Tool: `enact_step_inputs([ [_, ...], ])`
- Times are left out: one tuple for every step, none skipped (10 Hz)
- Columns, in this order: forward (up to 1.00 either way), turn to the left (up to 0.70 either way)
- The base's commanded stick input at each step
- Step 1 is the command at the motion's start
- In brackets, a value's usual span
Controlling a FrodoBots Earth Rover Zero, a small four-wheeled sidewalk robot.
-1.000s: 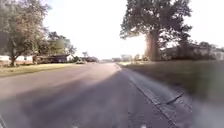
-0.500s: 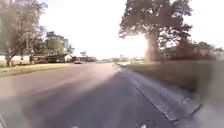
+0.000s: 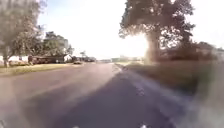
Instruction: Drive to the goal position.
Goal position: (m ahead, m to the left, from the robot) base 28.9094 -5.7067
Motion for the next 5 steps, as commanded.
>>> enact_step_inputs([
  [1.00,0.00],
  [1.00,0.00],
  [1.00,0.00],
  [1.00,0.00],
  [1.00,0.00],
])
